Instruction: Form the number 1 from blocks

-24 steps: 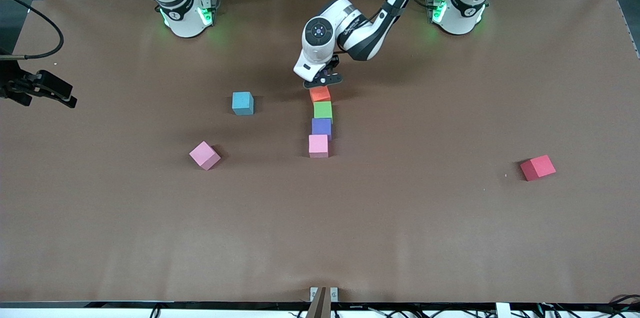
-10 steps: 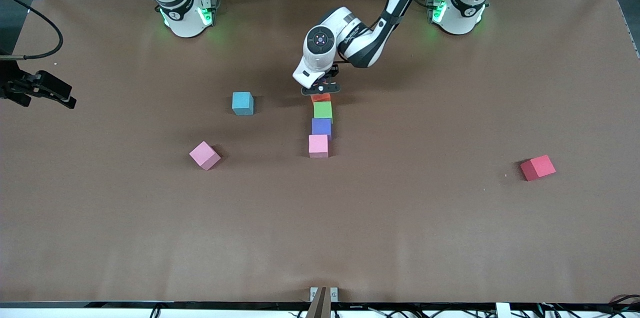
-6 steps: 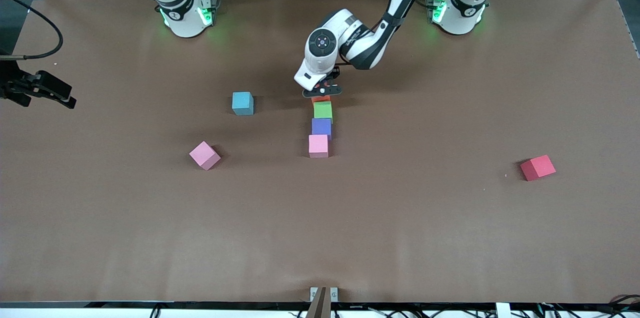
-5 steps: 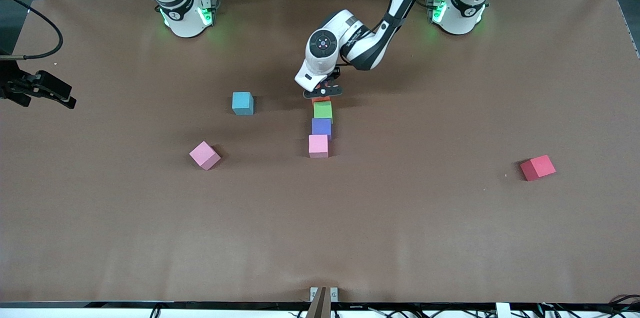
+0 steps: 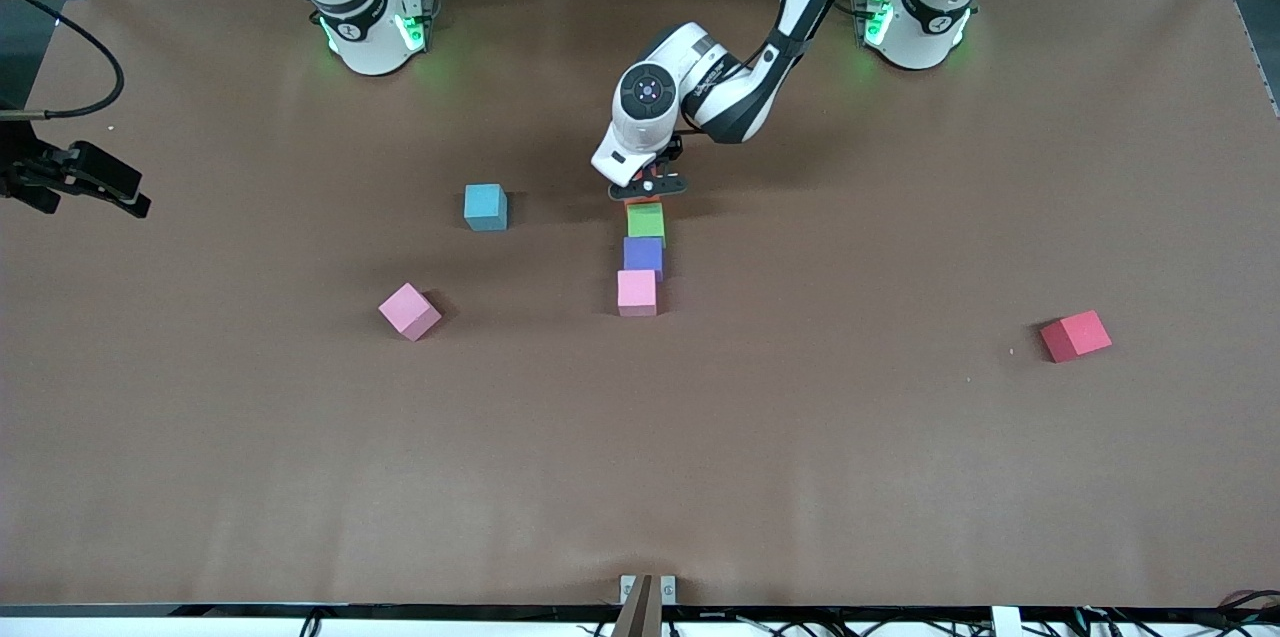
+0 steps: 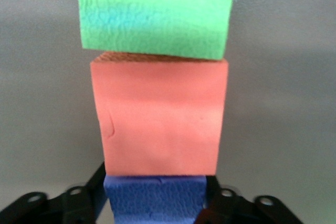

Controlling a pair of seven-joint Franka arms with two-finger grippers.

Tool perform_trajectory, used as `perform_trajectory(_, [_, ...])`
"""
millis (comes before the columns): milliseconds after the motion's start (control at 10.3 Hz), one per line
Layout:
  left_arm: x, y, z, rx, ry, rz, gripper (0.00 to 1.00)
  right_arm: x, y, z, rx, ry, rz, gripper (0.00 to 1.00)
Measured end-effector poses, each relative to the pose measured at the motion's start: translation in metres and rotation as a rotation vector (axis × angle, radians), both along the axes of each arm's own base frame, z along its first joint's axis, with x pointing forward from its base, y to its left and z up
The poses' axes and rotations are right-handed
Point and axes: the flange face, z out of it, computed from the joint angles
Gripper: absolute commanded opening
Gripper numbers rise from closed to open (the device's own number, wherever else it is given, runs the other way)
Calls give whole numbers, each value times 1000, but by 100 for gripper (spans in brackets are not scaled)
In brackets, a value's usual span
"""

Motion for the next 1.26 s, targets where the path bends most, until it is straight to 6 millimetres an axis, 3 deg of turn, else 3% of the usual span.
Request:
perform_trajectory(97, [4,-3,5,-11,-7,3,100,0,0,0,0,0,0,100])
perform_trajectory(292, [19,-18,42,-33,-6,41,100,0,0,0,0,0,-1,100])
perform_trajectory(486, [53,-10,110,-42,-9,93,100,0,0,0,0,-1,-1,100])
perform_trajectory(583, [79,12,150,-29,-54,98,100,0,0,1,0,-2,-1,100])
perform_trajectory(875, [150,109,245,16,-165,184,100,-1,1,10,0,-14,-5,100])
perform_trajectory(1069, [205,206,292,14,-205,249,100,-5,2,24,0,-14,-6,100])
perform_trajectory(1263, [240,309,332,14,-198,260,100,-11,1,39,0,-22,-7,100])
